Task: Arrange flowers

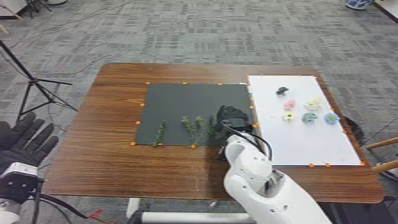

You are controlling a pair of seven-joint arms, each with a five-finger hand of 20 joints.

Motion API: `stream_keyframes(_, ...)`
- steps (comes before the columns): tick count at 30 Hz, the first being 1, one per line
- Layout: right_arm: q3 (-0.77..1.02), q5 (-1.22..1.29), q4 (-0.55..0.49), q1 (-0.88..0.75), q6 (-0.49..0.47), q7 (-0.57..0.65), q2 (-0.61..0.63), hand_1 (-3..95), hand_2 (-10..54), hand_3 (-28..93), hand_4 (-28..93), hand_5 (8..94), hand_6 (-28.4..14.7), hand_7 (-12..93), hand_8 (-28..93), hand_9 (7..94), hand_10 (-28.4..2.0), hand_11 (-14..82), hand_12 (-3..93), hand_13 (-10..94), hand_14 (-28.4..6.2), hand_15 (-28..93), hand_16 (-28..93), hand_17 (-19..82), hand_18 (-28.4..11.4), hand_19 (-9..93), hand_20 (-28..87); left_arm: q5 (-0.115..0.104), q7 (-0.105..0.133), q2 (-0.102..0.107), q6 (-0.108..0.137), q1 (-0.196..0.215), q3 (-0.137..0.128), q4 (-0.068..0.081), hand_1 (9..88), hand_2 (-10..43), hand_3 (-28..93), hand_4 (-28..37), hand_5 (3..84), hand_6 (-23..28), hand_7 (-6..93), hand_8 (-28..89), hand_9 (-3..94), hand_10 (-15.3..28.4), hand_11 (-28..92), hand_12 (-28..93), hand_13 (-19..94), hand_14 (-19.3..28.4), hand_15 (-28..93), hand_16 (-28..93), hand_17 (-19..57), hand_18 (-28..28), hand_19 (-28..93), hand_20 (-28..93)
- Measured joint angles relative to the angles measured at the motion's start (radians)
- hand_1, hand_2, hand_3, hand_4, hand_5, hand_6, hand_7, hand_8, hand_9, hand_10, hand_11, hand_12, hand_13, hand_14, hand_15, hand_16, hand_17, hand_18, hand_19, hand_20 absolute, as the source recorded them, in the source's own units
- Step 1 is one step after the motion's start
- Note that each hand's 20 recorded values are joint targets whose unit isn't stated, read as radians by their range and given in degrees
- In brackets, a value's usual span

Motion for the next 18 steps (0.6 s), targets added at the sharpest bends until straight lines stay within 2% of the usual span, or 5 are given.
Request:
stream_keyframes(4, 0.000, 0.000, -0.003, 0.002, -0.002, 0.000, 0.001, 55.9, -9.5, 67, -27, 65.4, -5.1, 36, 13, 71.8, -13.6, 31.1, 50.0, 71, -11.7, 75, 44, 38, -28.4, 91, 38, 0.003, 0.000, 0.000, 0.000, -0.003, 0.000, 0.001, 27.0, 13.4, 70, -27.4, 33.3, 7.2, 8.8, -7, 27.1, 11.8, 11, 13, 19, 12.2, 19, -1, -3.9, 9.9, 15, 12)
stream_keyframes(7, 0.002, 0.001, -0.002, 0.002, -0.009, 0.001, 0.001, 56.1, -9.5, 67, -27, 65.5, -5.9, 30, 9, 71.4, -13.8, 30.7, 50.5, 71, -11.8, 75, 43, 37, -28.4, 90, 38, 0.004, -0.001, 0.000, 0.000, -0.005, 0.000, 0.001, 27.1, 13.5, 69, -27.4, 33.2, 7.2, 8.8, -7, 27.1, 11.8, 11, 13, 19, 12.2, 19, -1, -3.9, 9.9, 15, 12)
stream_keyframes(12, 0.001, -0.013, 0.000, 0.002, -0.020, 0.000, 0.003, 51.4, -9.5, 71, -27, 64.1, -6.6, 29, -9, 68.4, -15.5, 37.1, 45.9, 70, -12.0, 75, 44, 37, -28.4, 90, 38, 0.003, 0.000, 0.000, 0.000, -0.005, 0.000, 0.001, 26.7, 14.1, 69, -27.7, 33.3, 7.2, 8.8, -7, 27.2, 11.8, 12, 13, 19, 12.2, 19, -1, -3.9, 9.9, 15, 12)
stream_keyframes(18, 0.010, -0.030, -0.024, -0.015, 0.046, -0.001, 0.016, 48.1, -9.5, 72, -26, 64.2, -6.8, 28, -8, 67.5, -17.1, 39.1, 42.3, 69, -12.7, 75, 44, 37, -28.4, 90, 38, 0.002, 0.001, -0.004, 0.000, -0.004, -0.001, 0.001, 26.1, 15.1, 69, -28.1, 33.3, 7.2, 8.9, -7, 27.3, 11.9, 12, 13, 19, 12.3, 19, -1, -3.9, 9.9, 16, 12)
